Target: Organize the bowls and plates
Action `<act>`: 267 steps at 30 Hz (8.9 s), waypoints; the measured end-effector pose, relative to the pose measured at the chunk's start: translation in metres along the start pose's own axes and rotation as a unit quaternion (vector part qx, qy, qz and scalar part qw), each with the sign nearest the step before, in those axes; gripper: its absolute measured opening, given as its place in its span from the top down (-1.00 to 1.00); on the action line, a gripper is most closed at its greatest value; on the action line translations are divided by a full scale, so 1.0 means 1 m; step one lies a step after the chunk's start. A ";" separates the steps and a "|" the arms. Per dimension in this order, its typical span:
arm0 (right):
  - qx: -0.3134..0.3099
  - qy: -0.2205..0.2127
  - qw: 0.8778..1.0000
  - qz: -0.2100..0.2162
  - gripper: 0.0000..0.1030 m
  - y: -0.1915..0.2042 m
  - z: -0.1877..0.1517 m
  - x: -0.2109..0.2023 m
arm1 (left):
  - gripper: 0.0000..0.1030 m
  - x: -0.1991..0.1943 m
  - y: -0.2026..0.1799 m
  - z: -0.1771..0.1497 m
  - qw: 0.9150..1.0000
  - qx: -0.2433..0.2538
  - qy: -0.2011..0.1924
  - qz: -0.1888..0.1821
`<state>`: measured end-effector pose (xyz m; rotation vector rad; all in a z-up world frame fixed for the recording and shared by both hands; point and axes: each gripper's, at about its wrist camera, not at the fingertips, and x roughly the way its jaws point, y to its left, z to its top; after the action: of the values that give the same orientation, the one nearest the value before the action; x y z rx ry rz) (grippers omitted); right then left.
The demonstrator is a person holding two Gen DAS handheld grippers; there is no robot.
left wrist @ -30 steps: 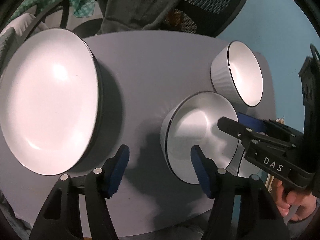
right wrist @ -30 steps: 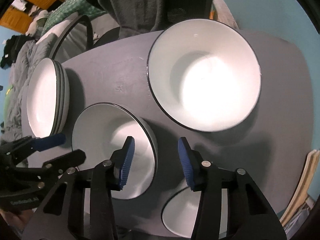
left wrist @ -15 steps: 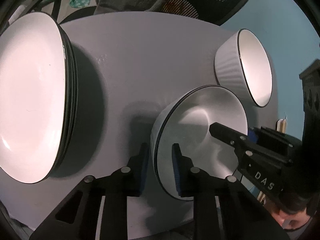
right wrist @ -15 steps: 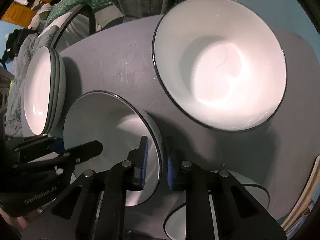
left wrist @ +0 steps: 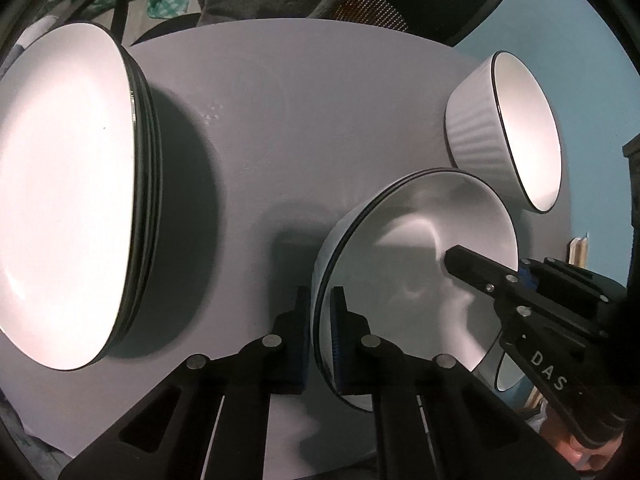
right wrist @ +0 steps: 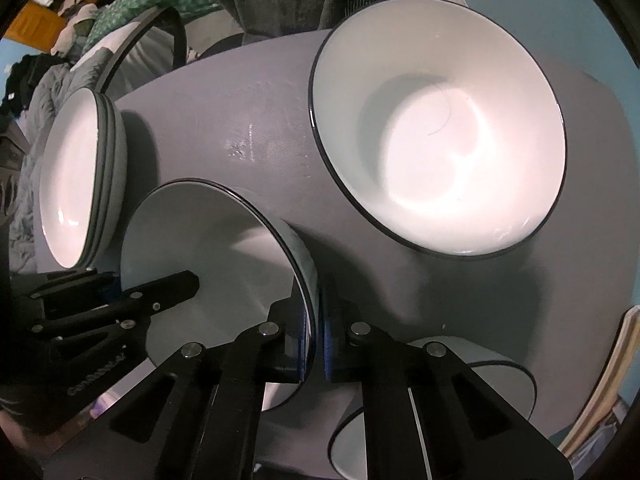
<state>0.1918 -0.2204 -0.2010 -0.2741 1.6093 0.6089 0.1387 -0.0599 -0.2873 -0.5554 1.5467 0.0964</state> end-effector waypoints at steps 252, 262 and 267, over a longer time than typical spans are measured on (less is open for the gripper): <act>0.192 -0.097 0.976 -0.035 0.84 -0.043 -0.024 -0.095 | 0.84 -0.059 -0.094 -0.004 0.985 0.155 -0.069 0.014; 0.181 -0.116 0.975 -0.045 0.84 -0.051 0.003 -0.102 | 0.84 -0.071 -0.112 0.042 0.982 0.161 -0.100 0.022; 0.184 -0.115 0.975 -0.045 0.84 -0.062 0.025 -0.100 | 0.84 -0.069 -0.120 0.067 0.981 0.166 -0.096 0.031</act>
<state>0.2591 -0.2754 -0.1175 -0.0010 1.4435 0.2530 0.2450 -0.1189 -0.1921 -0.2261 1.3547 -0.0595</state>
